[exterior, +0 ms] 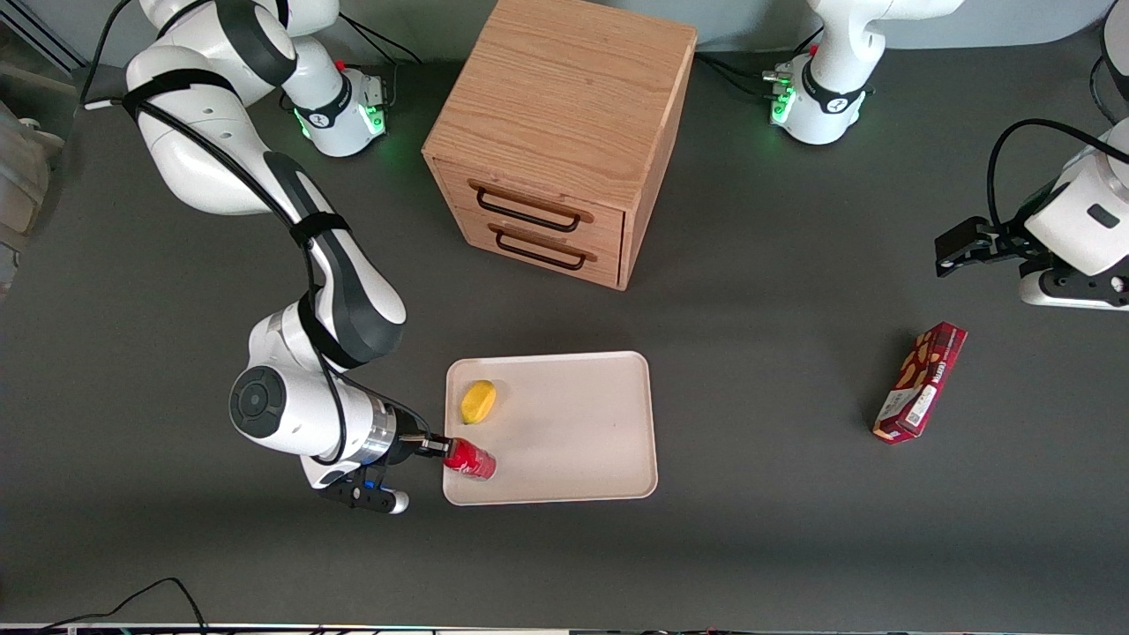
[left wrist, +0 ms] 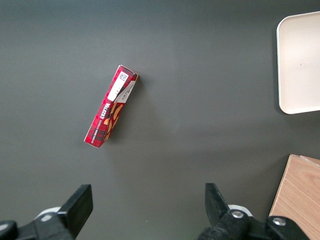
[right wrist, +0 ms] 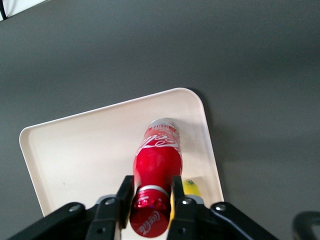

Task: Place coke bottle on tray

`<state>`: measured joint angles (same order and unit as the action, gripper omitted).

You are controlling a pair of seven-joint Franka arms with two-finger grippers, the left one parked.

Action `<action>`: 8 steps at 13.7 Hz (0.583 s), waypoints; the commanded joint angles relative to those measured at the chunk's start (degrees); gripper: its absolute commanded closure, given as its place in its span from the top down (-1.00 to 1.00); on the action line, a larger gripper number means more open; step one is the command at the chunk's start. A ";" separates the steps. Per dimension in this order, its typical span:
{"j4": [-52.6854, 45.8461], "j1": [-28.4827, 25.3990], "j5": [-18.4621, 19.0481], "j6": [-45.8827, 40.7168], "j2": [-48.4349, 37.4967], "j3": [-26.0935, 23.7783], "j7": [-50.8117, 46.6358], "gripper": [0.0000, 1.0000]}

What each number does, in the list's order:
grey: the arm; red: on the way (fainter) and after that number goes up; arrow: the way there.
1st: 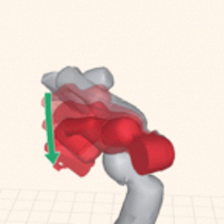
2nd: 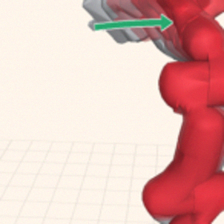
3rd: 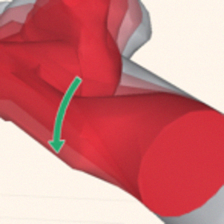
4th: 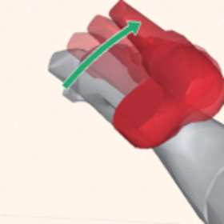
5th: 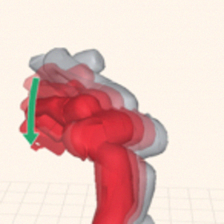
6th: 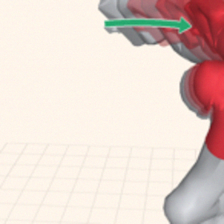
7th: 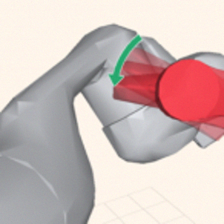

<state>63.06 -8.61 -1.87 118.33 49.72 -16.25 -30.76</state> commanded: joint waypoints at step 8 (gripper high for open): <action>-1.19 0.26 0.82 1.93 -14.97 0.34 -2.03 1.00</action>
<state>59.49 -8.70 -1.85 122.47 41.34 -16.58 -31.67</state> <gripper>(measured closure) 0.000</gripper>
